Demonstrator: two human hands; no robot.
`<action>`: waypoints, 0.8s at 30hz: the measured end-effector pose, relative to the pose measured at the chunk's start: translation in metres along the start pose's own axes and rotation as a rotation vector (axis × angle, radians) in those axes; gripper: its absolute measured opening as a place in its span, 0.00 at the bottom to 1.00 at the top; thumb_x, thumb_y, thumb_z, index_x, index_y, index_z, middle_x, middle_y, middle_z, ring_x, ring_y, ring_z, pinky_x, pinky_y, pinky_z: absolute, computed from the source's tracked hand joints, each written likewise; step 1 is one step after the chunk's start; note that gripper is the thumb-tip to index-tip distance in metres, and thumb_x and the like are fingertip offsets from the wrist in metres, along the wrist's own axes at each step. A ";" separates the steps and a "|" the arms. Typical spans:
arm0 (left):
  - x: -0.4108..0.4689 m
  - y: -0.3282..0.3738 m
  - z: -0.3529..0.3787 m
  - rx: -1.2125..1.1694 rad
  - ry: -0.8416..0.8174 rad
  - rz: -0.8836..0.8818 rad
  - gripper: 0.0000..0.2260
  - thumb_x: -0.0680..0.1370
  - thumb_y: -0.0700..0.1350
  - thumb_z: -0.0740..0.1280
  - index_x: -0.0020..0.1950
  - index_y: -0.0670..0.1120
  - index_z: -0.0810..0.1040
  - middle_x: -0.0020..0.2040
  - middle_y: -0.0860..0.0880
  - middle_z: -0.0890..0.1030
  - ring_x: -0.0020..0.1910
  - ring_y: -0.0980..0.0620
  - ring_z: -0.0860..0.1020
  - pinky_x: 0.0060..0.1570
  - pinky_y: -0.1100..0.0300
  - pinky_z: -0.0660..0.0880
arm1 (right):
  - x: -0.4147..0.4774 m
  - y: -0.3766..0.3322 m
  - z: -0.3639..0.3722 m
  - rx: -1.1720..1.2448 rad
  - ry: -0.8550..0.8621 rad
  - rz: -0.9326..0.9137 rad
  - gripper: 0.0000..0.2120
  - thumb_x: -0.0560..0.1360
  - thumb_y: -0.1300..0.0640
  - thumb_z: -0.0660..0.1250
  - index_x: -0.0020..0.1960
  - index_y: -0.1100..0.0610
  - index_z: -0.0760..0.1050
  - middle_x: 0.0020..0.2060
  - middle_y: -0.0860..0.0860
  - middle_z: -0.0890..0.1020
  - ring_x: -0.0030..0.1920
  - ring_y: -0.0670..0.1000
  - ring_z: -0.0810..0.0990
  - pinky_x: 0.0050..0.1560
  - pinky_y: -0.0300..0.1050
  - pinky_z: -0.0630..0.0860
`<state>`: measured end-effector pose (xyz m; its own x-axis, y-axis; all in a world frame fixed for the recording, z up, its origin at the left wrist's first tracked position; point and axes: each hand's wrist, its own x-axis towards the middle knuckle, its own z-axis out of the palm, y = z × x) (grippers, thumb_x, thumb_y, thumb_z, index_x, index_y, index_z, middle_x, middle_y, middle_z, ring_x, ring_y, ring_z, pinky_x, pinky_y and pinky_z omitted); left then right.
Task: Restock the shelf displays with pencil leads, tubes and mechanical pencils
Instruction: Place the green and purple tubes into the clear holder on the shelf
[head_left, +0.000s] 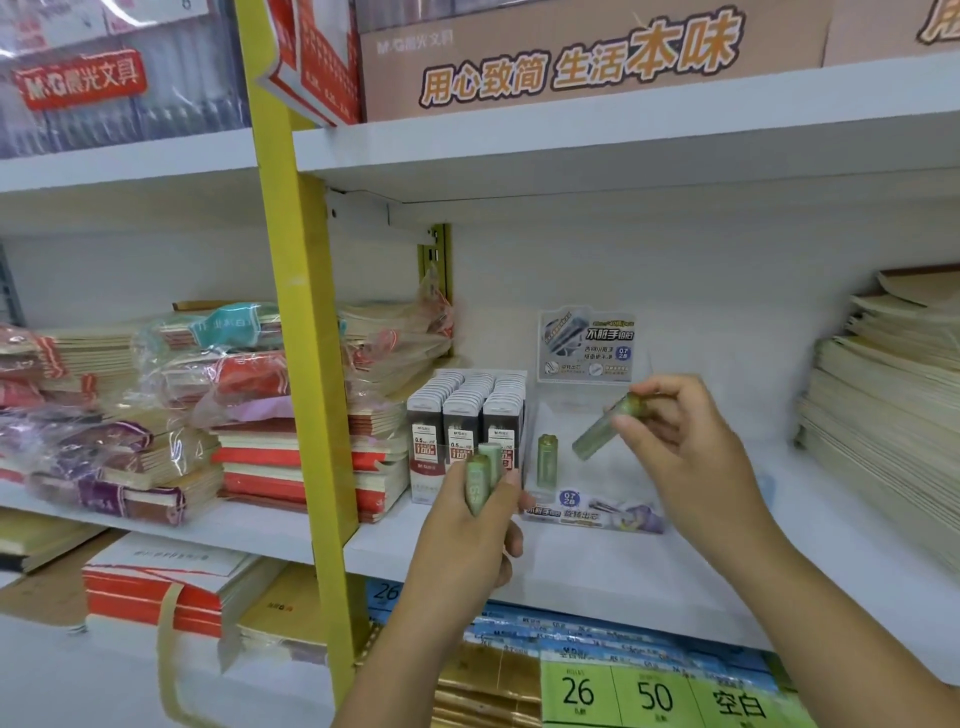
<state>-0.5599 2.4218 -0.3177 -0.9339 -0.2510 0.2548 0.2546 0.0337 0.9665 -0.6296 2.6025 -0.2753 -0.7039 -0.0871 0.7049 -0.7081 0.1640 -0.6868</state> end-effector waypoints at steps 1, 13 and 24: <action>-0.001 -0.002 -0.001 0.011 0.000 0.000 0.08 0.82 0.52 0.64 0.54 0.49 0.76 0.35 0.57 0.83 0.27 0.57 0.74 0.24 0.63 0.68 | 0.000 0.003 0.001 -0.064 -0.035 0.000 0.12 0.75 0.55 0.69 0.49 0.40 0.69 0.44 0.38 0.82 0.48 0.35 0.79 0.47 0.28 0.73; -0.002 -0.006 -0.007 0.031 -0.029 0.009 0.06 0.81 0.53 0.65 0.57 0.57 0.78 0.47 0.57 0.86 0.34 0.58 0.81 0.28 0.64 0.75 | -0.001 0.017 0.019 -0.240 -0.190 0.004 0.12 0.75 0.55 0.70 0.47 0.39 0.70 0.42 0.35 0.79 0.40 0.38 0.81 0.35 0.31 0.75; 0.001 -0.010 -0.019 0.005 -0.087 -0.073 0.09 0.76 0.50 0.69 0.55 0.51 0.82 0.32 0.51 0.76 0.26 0.56 0.70 0.28 0.64 0.69 | -0.003 0.029 0.018 -0.224 -0.247 0.111 0.18 0.74 0.62 0.71 0.48 0.38 0.73 0.44 0.43 0.80 0.43 0.37 0.79 0.40 0.23 0.71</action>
<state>-0.5587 2.4031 -0.3278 -0.9681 -0.1683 0.1858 0.1845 0.0235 0.9826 -0.6492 2.5898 -0.3009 -0.7877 -0.2873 0.5450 -0.6158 0.3948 -0.6819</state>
